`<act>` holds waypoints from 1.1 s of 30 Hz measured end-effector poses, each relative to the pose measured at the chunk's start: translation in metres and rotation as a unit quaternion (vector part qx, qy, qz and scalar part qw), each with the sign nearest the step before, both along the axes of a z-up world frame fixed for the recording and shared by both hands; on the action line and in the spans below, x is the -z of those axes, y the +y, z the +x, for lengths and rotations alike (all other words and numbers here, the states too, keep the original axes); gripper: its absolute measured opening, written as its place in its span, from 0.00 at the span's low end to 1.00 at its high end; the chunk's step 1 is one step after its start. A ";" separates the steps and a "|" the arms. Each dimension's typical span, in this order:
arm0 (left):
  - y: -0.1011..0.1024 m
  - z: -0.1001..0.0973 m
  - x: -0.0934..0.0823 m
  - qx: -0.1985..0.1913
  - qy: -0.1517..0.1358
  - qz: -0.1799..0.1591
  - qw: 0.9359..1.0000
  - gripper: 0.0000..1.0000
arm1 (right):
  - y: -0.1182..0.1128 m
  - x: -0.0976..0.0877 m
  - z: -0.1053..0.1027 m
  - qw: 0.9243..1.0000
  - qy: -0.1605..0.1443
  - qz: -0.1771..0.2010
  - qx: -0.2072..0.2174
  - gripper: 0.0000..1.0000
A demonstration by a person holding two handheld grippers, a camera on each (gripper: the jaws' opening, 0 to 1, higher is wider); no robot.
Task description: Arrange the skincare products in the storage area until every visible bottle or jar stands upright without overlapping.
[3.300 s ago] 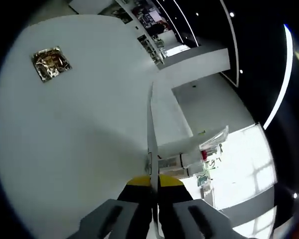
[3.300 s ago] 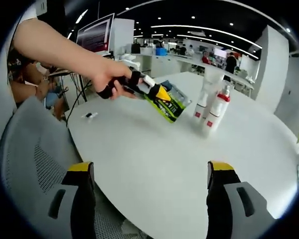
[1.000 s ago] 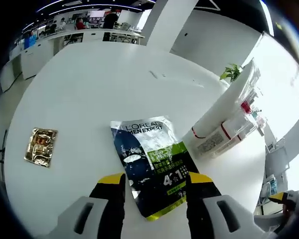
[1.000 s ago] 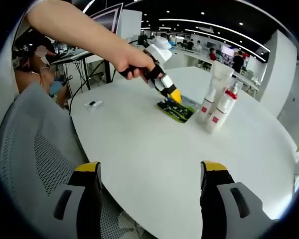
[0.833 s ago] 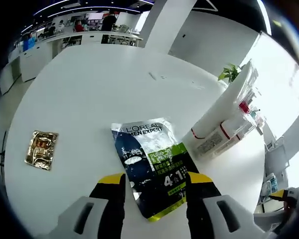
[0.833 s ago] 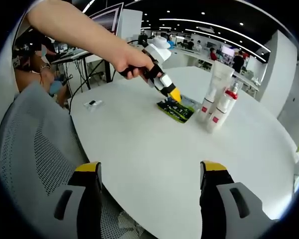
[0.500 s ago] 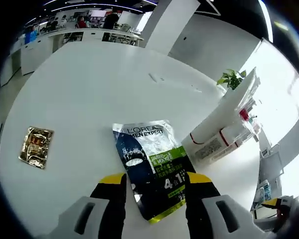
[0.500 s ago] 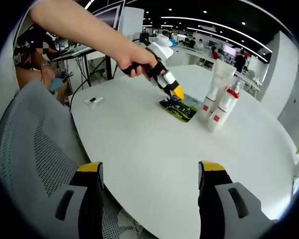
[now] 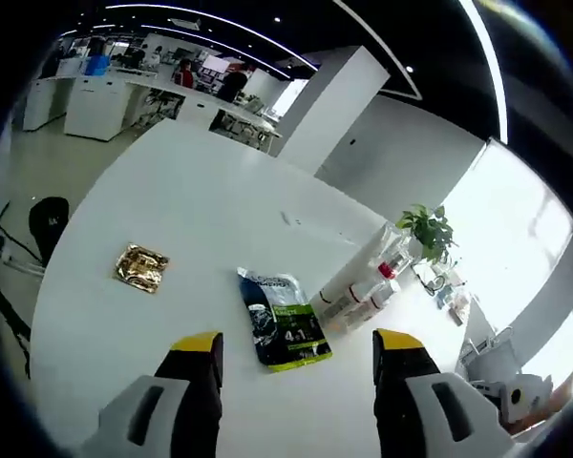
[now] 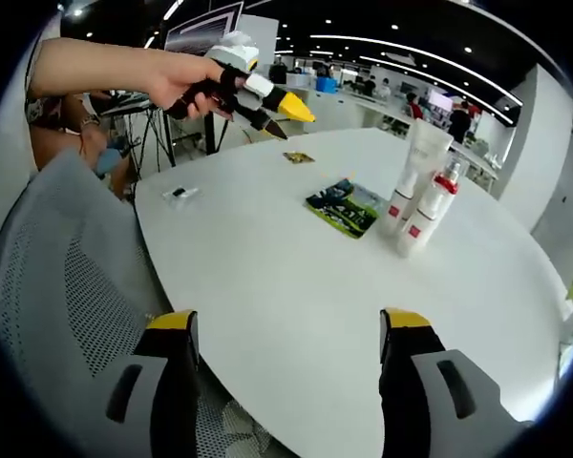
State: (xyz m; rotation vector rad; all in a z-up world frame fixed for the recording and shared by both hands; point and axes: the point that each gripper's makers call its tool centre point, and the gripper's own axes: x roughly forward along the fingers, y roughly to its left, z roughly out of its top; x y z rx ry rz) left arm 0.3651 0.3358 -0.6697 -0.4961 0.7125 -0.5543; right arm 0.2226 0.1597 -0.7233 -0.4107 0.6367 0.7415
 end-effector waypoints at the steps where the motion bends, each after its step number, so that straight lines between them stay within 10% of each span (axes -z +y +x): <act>1: 0.007 -0.011 0.002 -0.008 -0.005 0.019 1.000 0.69 | 0.000 0.000 0.000 1.000 -0.001 -0.001 -0.002 0.73; 12: 0.069 -0.091 0.066 -0.005 0.056 0.172 0.984 0.66 | 0.002 -0.002 0.000 1.000 -0.003 -0.002 -0.007 0.73; 18: 0.090 -0.110 0.085 -0.024 0.100 0.193 0.976 0.60 | 0.003 -0.002 0.000 1.000 -0.001 0.002 -0.010 0.73; 23: 0.104 -0.125 0.103 -0.006 0.127 0.263 0.956 0.55 | 0.004 -0.002 -0.001 1.000 -0.003 0.000 -0.014 0.73; 33: 0.084 -0.128 0.121 0.017 0.149 0.242 0.959 0.53 | 0.004 -0.001 -0.002 1.000 -0.001 -0.001 -0.015 0.73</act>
